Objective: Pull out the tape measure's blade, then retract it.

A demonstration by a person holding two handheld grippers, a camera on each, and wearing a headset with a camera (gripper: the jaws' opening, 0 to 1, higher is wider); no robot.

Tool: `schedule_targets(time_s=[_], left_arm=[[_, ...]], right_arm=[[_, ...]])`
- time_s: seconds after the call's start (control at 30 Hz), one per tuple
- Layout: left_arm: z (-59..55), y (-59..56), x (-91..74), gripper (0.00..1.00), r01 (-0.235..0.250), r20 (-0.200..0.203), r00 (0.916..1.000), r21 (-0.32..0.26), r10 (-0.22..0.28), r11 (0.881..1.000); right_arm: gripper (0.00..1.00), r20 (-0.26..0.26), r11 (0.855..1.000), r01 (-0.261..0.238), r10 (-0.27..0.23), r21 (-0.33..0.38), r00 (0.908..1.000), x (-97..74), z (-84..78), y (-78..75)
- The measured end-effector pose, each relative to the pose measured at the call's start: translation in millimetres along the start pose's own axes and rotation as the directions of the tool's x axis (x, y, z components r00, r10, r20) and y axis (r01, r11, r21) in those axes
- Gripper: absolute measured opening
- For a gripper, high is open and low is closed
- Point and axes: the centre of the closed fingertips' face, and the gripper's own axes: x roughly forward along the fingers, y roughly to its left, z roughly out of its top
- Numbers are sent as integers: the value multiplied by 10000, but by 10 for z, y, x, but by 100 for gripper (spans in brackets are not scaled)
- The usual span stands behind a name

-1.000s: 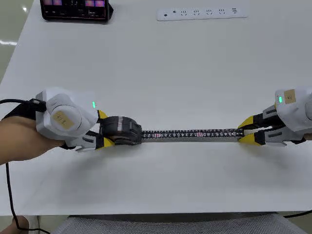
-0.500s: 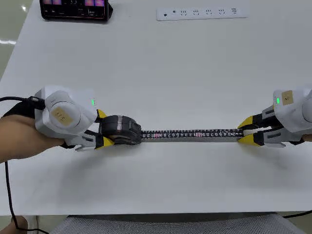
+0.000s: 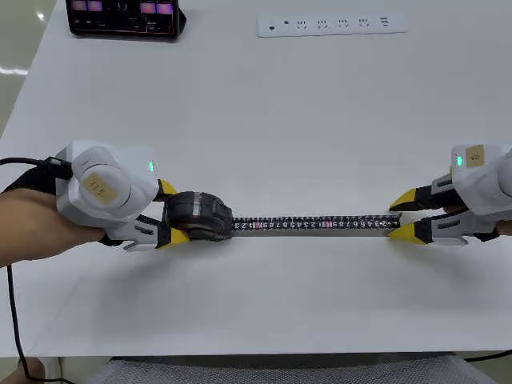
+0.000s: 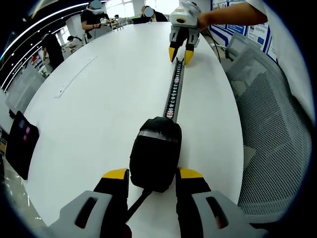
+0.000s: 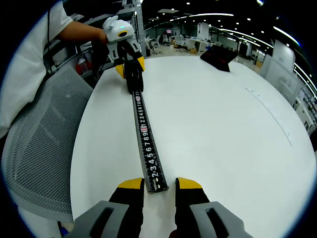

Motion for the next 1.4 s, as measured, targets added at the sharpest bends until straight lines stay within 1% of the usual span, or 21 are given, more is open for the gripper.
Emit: schedule_targets(time_s=[0.1,0.23,0.3,0.37,0.47,0.6,0.73,0.77,0.87,0.93,0.97,1.0,1.1,1.13,1.2,1.3,1.37,1.4], left_arm=[[-6,0,-13,34,-28,20,10000,-87,28,10000],[19,13,-31,35,-164,134,9998,-195,167,9997],[26,10,-39,37,-198,194,9996,-264,204,9995],[42,7,-48,38,-244,328,9991,-450,259,9987],[49,2,-54,39,-314,466,9983,-698,347,9971],[30,-20,-49,41,-246,442,9986,-786,281,9966],[36,-6,-64,41,-330,495,9981,-885,375,9955],[32,2,-72,42,-388,498,9978,-918,435,9950],[36,17,-114,44,-560,718,9953,-1231,652,9908],[13,21,-118,47,-679,705,9945,-1283,774,9894],[9,34,-124,50,-799,786,9927,-1384,913,9871],[9,33,-128,53,-811,838,9920,-1444,939,9862],[6,32,-148,55,-928,899,9901,-1576,1079,9831],[14,36,-159,56,-1011,967,9883,-1640,1180,9813],[24,32,-177,59,-1078,1056,9861,-1785,1279,9780],[37,25,-207,64,-1238,1163,9823,-1833,1466,9752],[39,21,-223,66,-1379,1194,9797,-1803,1608,9739],[38,16,-228,67,-1421,1200,9790,-1776,1648,9738]], right_arm=[[23,-7,10000,7,-7,40,10000,6,3,4],[24,67,9999,27,-28,99,10000,12,29,11],[25,202,9998,90,-94,205,9998,9,58,13],[27,368,9993,161,-174,343,9992,5,90,15],[32,495,9982,217,-244,560,9985,10,111,12],[31,485,9985,196,-221,509,9986,14,118,19],[32,575,9981,243,-275,561,9980,10,142,18],[32,595,9979,273,-308,584,9977,6,148,18],[35,808,9959,418,-483,807,9956,-20,186,24],[38,886,9948,508,-587,886,9943,-35,193,34],[39,965,9942,626,-710,876,9928,-45,204,38],[42,1022,9930,730,-824,927,9913,-52,211,32],[49,1130,9906,874,-993,1055,9886,-69,230,46],[51,1146,9893,999,-1120,1062,9871,-76,236,44],[56,1164,9880,1093,-1219,1093,9857,-90,246,48],[61,1277,9842,1258,-1417,1249,9816,-110,271,42],[61,1278,9820,1319,-1493,1354,9805,-119,277,51],[63,1300,9806,1381,-1563,1389,9791,-125,283,50]])
